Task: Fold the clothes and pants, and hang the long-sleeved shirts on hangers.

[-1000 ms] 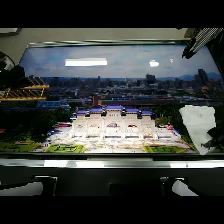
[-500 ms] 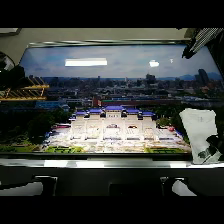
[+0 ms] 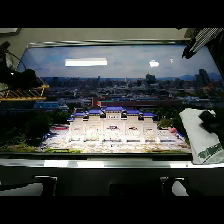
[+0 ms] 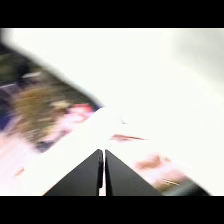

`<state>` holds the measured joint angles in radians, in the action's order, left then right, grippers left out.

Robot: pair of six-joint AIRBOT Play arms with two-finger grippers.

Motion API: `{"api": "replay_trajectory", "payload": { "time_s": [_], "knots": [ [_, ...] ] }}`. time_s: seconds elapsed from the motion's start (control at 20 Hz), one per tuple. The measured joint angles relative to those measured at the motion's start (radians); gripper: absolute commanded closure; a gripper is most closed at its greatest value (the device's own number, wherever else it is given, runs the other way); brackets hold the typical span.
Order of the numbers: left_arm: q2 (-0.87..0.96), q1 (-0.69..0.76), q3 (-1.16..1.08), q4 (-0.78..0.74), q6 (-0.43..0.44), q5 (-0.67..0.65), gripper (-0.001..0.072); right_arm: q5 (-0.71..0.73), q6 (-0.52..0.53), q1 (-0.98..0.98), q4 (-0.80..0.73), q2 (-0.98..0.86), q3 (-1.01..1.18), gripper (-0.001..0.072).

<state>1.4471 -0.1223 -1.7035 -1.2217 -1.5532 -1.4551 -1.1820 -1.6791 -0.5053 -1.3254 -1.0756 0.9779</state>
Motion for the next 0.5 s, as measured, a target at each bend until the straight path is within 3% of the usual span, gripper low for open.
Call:
{"api": "replay_trajectory", "payload": {
  "time_s": [0.15,0.5],
  "knots": [
    [-0.053,0.077,0.117,-0.058,0.036,0.059,0.0695,0.030,0.113,0.201,0.103,0.007,0.012,0.0680],
    [-0.168,0.161,0.331,-0.130,0.056,0.128,0.0693,0.069,0.146,0.550,0.090,0.011,0.018,0.0680]
  ]
}}
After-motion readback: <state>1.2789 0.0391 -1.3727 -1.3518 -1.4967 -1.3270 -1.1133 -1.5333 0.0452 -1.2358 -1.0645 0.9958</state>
